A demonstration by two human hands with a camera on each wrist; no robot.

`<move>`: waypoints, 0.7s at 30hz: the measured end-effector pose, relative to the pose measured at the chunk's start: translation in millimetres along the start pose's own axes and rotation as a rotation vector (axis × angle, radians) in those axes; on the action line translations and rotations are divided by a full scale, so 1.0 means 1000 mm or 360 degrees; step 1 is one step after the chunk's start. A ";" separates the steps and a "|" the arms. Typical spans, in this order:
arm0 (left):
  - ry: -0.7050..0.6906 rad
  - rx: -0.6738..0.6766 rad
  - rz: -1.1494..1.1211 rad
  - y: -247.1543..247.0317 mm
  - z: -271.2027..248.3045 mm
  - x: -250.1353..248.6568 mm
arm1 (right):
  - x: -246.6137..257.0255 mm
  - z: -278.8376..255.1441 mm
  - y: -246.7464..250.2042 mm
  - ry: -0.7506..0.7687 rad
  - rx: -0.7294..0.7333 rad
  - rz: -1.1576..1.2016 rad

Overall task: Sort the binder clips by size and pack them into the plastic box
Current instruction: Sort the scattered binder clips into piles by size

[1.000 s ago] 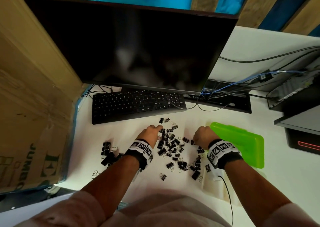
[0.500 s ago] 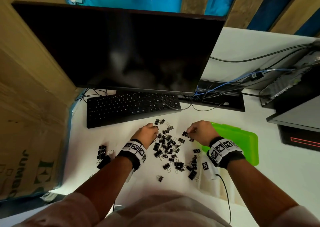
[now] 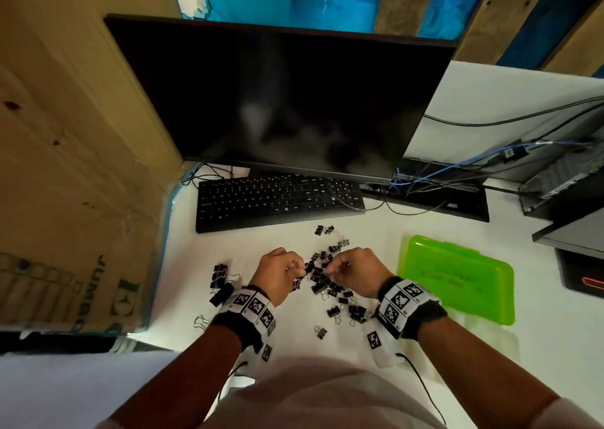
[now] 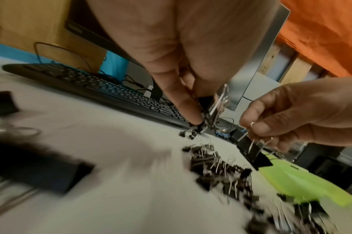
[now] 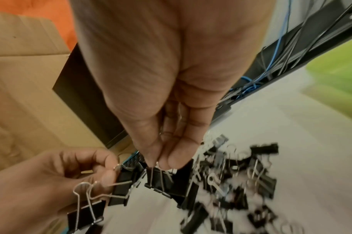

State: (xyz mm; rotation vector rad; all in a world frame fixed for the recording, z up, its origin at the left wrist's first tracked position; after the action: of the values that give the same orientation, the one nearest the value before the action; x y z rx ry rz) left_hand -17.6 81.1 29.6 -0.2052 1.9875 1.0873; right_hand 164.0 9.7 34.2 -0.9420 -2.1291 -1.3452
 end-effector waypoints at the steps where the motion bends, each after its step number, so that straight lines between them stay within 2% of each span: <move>1: 0.0046 0.0017 0.0001 -0.002 -0.011 0.006 | 0.003 0.000 -0.009 0.0022 0.0055 -0.0037; 6: 0.0093 0.0263 0.0191 -0.011 -0.055 0.043 | 0.019 -0.003 -0.050 0.0077 0.0320 -0.0137; 9: 0.0069 0.0385 0.0313 -0.019 -0.068 0.055 | 0.031 -0.002 -0.066 0.0098 0.0372 -0.0193; 11: 0.0079 0.0364 0.0318 -0.022 -0.073 0.060 | 0.038 -0.002 -0.076 0.0101 0.0377 -0.0236; 16: 0.0124 0.0119 0.0144 -0.019 -0.083 0.067 | 0.044 -0.008 -0.099 0.0150 0.0458 -0.0294; 19: 0.0073 0.0077 0.0102 -0.018 -0.089 0.068 | 0.044 -0.011 -0.103 0.0187 0.0507 -0.0256; 21: 0.0054 0.0099 0.0099 -0.019 -0.092 0.068 | 0.040 -0.013 -0.098 0.0180 0.0460 -0.0215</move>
State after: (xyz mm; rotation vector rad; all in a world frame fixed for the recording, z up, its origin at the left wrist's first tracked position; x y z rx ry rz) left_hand -106.3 15.6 -7.7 -0.1301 2.0671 1.0657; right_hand 64.8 -18.5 8.5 -0.6026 -2.2537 -1.0821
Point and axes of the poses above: each hand's wrist, its own z-axis towards the middle knuckle, its own y-axis out of the back of the hand, x = y × z, the point moved 2 cm from there along z, towards the middle knuckle, and after that the axes turned 6 degrees about x, right-handed, at the moved point
